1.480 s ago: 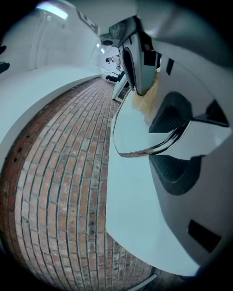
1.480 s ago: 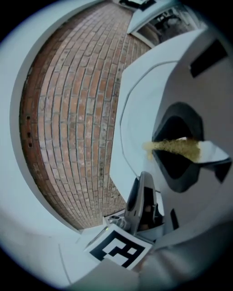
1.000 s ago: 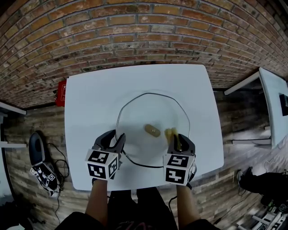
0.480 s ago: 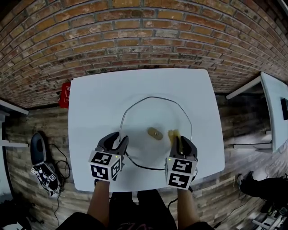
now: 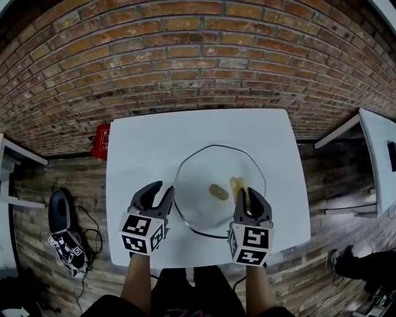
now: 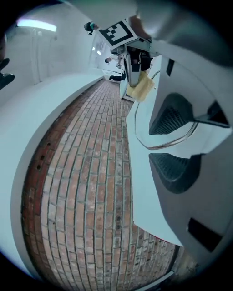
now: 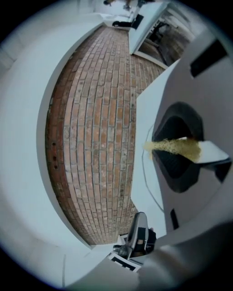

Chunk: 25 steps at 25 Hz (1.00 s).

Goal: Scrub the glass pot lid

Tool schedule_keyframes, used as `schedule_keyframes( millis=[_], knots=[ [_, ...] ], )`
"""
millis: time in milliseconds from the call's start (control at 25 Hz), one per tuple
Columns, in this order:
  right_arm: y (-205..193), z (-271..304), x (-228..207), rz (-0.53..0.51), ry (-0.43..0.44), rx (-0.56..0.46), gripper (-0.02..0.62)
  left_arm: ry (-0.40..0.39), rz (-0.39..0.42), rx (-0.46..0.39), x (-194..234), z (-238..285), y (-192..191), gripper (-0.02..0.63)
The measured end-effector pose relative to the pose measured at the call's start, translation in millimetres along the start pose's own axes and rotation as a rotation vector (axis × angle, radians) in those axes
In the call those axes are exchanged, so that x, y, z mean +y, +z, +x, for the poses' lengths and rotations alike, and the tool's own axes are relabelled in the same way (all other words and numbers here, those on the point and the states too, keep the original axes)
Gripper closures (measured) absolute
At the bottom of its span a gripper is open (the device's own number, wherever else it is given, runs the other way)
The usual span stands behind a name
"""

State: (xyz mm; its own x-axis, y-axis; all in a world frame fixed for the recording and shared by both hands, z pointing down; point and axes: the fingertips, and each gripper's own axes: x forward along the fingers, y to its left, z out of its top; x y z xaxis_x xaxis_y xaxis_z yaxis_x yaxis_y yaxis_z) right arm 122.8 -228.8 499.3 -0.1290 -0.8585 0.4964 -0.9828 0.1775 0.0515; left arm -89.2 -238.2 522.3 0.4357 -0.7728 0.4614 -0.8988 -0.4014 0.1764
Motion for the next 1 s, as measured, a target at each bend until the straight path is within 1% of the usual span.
schedule_keyframes(
  millis=[120,240,520,640,840,1000],
  knots=[
    [21,-8,1,-0.003,0.008,-0.06,0.537,0.007,0.036,-0.051,-2,-10,27,0.498],
    [43,-20,4,-0.009,0.014,-0.122,0.538,0.008,0.067,-0.091,-6,-23,49,0.541],
    [91,-52,10,-0.011,0.019,-0.238,0.538,0.031,0.101,-0.191,-16,-57,95,0.572],
    [109,-67,13,-0.011,0.026,-0.287,0.538,0.024,0.128,-0.232,-26,-70,115,0.584],
    [136,-92,16,-0.012,0.013,-0.347,0.538,0.028,0.159,-0.313,-38,-94,145,0.592],
    [160,-110,25,-0.022,0.022,-0.397,0.538,0.038,0.204,-0.358,-49,-110,165,0.592]
  ],
)
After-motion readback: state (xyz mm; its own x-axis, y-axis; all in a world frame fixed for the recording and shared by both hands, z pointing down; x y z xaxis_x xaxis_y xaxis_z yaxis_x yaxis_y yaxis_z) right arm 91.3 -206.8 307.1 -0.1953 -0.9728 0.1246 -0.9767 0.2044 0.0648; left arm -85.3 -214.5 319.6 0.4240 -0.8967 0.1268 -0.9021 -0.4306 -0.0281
